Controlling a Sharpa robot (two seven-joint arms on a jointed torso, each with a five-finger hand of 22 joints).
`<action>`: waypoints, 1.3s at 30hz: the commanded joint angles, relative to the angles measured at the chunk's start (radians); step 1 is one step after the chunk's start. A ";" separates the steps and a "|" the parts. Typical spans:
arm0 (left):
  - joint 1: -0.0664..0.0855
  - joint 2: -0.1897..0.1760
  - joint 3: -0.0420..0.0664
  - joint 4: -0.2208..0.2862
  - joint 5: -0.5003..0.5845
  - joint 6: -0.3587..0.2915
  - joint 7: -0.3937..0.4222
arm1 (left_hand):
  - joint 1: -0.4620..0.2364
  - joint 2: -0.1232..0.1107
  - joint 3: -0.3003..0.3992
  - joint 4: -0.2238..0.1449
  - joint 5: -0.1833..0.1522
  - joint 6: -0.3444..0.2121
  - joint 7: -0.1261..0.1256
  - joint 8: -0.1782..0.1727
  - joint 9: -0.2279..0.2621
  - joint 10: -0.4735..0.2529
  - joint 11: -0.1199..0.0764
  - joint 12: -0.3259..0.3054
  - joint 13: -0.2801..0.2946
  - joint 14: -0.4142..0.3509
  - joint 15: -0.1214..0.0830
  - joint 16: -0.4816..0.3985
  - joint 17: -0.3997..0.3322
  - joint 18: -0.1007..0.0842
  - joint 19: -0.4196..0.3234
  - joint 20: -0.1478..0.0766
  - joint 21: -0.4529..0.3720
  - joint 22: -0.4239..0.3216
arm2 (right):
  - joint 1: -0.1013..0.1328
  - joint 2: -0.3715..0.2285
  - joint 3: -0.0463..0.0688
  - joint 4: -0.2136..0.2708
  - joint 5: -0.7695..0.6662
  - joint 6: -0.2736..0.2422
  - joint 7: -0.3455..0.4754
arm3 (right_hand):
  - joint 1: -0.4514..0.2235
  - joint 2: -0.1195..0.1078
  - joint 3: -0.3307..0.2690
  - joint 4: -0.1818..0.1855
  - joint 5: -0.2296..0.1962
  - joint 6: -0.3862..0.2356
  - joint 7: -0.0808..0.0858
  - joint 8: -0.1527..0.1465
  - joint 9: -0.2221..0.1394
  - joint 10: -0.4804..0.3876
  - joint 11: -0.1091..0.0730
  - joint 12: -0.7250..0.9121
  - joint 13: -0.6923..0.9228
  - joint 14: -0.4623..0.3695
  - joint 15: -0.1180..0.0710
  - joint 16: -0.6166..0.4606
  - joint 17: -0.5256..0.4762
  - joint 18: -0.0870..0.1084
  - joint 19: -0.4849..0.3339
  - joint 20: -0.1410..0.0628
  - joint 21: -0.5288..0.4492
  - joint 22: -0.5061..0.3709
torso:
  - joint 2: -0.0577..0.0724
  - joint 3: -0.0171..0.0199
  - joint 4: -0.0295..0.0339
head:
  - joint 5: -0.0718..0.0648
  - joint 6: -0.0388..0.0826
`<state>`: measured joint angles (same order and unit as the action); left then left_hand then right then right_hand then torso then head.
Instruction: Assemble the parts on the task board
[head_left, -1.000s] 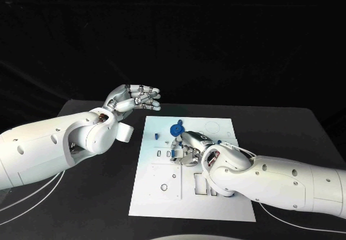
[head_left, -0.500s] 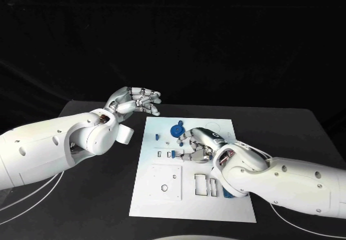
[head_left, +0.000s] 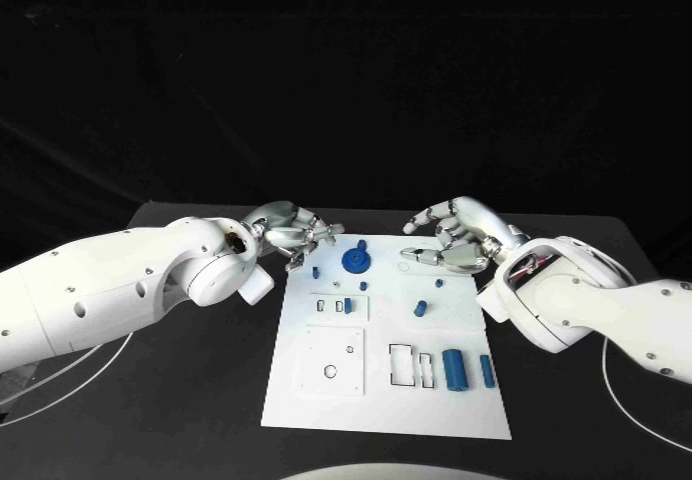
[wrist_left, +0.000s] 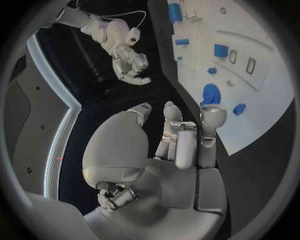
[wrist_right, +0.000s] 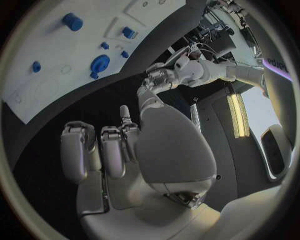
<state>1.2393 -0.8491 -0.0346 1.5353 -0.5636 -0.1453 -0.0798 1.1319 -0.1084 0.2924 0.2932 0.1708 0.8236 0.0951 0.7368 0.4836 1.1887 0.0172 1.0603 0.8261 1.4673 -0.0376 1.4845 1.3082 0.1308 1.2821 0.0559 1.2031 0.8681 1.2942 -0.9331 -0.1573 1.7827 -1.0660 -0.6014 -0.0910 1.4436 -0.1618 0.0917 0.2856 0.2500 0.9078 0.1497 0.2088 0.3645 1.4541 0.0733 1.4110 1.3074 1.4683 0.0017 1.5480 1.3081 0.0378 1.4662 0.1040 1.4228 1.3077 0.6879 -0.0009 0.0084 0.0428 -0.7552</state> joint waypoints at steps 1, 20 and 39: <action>0.003 0.029 0.001 -0.016 -0.238 0.179 -0.257 | -0.028 0.007 -0.019 0.000 0.004 0.002 -0.014 0.032 0.025 0.033 -0.008 0.060 0.067 0.061 -0.013 0.021 0.135 -0.013 0.011 -0.005 0.040 0.053 | 0.009 -0.015 0.000 -0.005 0.089 0.013 0.037 | -0.006 -0.002 0.004 0.004 -0.002 0.008 0.001 0.006 0.001 -0.004 -0.006 -0.003 0.113 0.084 -0.005 -0.003 0.181 0.004 0.019 -0.001 -0.002 0.153 | -0.009 0.0055 -0.0025 | 0.003 -0.006; 0.037 0.198 -0.016 -0.128 -0.382 0.382 -0.491 | -0.073 0.021 -0.059 0.001 -0.002 -0.011 -0.025 0.075 0.074 0.050 -0.018 0.108 0.116 0.067 -0.022 0.030 0.149 -0.020 0.018 -0.011 0.084 0.113 | 0.022 -0.031 -0.001 -0.046 0.103 0.026 0.005 | -0.011 -0.003 0.002 0.005 -0.002 0.008 0.001 0.008 0.002 -0.006 -0.007 -0.006 0.110 0.084 -0.006 -0.004 0.181 0.004 0.018 -0.002 -0.003 0.152 | -0.014 0.0108 -0.0012 | 0.007 -0.018; 0.041 0.263 -0.028 -0.185 -0.412 0.430 -0.510 | -0.079 0.023 -0.064 0.001 -0.003 -0.018 -0.023 0.075 0.078 0.043 -0.016 0.105 0.110 0.065 -0.021 0.028 0.145 -0.020 0.015 -0.010 0.085 0.113 | 0.022 -0.025 -0.001 -0.057 0.102 0.031 -0.002 | -0.017 -0.003 0.001 0.005 -0.002 0.006 0.000 0.008 0.002 -0.007 -0.007 -0.008 0.109 0.084 -0.007 -0.004 0.180 0.004 0.018 -0.003 -0.005 0.151 | -0.012 0.0075 -0.0024 | 0.007 -0.024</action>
<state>1.2794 -0.5901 -0.0624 1.3520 -0.9633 0.2531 -0.5835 1.0629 -0.0845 0.2346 0.2967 0.1706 0.8148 0.0729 0.8061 0.5602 1.2382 -0.0017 1.1695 0.9372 1.4651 -0.0536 1.5148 1.3079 0.1160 1.2974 0.0431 1.2849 0.9811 1.3161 -0.9595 -0.1582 1.7261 -0.9614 -0.5855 -0.0899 1.4383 -0.1672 0.0916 0.2855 0.2499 0.9077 0.1497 0.2127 0.3652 1.4506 0.0698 1.4068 1.3073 1.4683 0.0017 1.5480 1.3075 0.0378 1.4662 0.1039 1.4229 1.3073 0.6756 0.0068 0.0066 0.0500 -0.7788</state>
